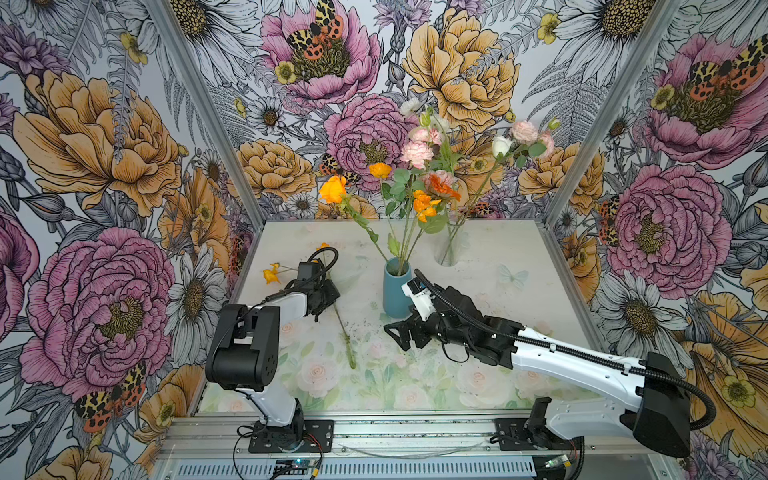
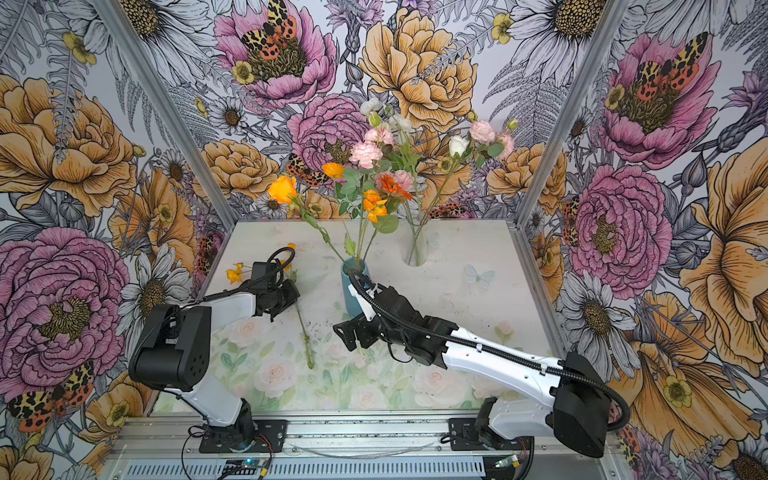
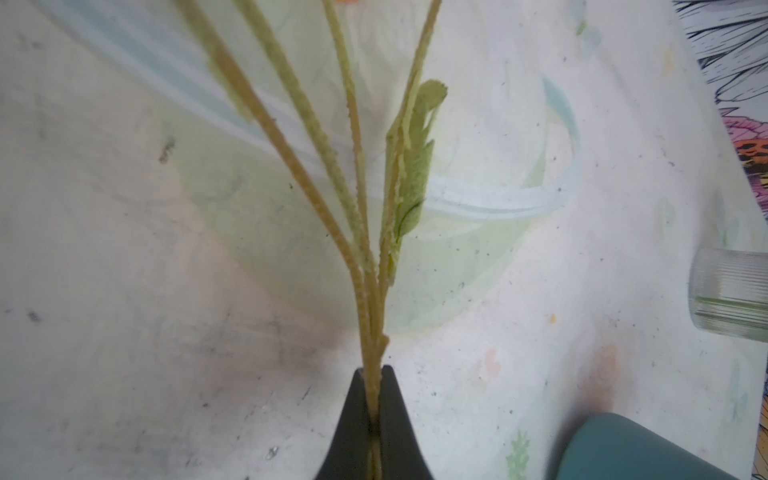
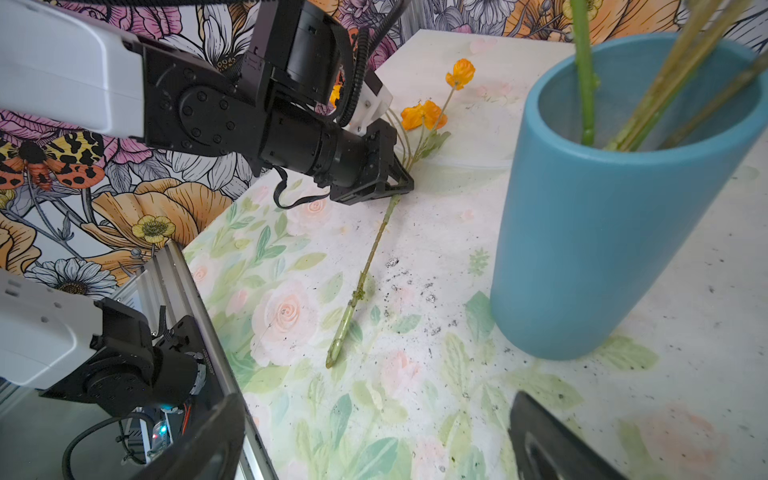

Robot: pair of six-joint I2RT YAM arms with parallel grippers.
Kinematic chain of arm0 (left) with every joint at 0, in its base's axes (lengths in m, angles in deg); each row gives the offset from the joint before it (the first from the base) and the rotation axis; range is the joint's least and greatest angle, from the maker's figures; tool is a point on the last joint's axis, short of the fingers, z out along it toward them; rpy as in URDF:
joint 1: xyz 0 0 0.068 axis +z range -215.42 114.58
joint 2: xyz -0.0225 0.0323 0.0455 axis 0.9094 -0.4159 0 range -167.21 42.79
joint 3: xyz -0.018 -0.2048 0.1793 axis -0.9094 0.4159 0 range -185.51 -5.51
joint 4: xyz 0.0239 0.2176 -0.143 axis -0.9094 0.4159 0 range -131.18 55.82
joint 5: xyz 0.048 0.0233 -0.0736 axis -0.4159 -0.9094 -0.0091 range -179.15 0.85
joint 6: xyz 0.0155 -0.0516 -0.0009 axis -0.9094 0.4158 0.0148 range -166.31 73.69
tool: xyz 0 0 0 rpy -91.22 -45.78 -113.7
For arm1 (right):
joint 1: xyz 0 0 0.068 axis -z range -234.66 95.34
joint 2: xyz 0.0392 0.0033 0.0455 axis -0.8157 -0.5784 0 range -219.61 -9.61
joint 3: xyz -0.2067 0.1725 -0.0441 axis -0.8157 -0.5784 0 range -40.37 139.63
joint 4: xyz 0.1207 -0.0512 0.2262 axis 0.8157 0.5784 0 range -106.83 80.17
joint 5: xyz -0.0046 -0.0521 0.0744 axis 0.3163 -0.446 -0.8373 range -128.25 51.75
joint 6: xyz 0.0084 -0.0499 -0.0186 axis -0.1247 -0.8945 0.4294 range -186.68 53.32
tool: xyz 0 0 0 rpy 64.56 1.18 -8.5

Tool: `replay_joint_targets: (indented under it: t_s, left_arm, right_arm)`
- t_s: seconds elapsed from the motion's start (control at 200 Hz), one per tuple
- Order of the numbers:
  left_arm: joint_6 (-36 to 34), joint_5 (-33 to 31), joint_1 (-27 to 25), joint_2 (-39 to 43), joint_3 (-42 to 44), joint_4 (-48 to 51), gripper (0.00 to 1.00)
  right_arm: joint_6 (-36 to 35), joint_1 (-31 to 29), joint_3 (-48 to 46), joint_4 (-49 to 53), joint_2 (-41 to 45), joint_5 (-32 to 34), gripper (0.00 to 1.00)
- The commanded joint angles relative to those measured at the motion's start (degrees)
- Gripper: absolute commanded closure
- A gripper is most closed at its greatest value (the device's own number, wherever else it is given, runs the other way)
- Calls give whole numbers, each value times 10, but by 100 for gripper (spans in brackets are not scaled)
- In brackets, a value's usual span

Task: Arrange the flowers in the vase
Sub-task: 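Close the left gripper on the poppy stems and lift them upright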

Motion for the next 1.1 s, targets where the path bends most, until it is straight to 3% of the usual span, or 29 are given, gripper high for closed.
replay_joint_targets:
  t_s: [0.0, 0.28, 0.355, 0.63, 0.811, 1.091]
  left_arm:
    - [-36, -55, -15, 83, -11, 1, 100]
    - [-123, -207, -35, 307, -4, 45, 100]
    - [-159, -220, -37, 358, -10, 32, 100]
    - [-257, -151, -70, 421, -83, 2, 100]
    - [-326, -113, -152, 427, -98, -147, 100]
    - [-338, -64, -258, 340, -154, -351, 100]
  right_arm:
    - [-14, 4, 25, -3, 1, -13, 0]
    - [-45, 60, 44, 7, 16, -85, 1]
    - [-53, 81, 49, 19, 26, -92, 0]
    - [-51, 131, 62, 30, 60, -113, 1]
    - [-37, 155, 61, 39, 88, -105, 0]
    - [-32, 167, 41, 49, 126, -107, 1]
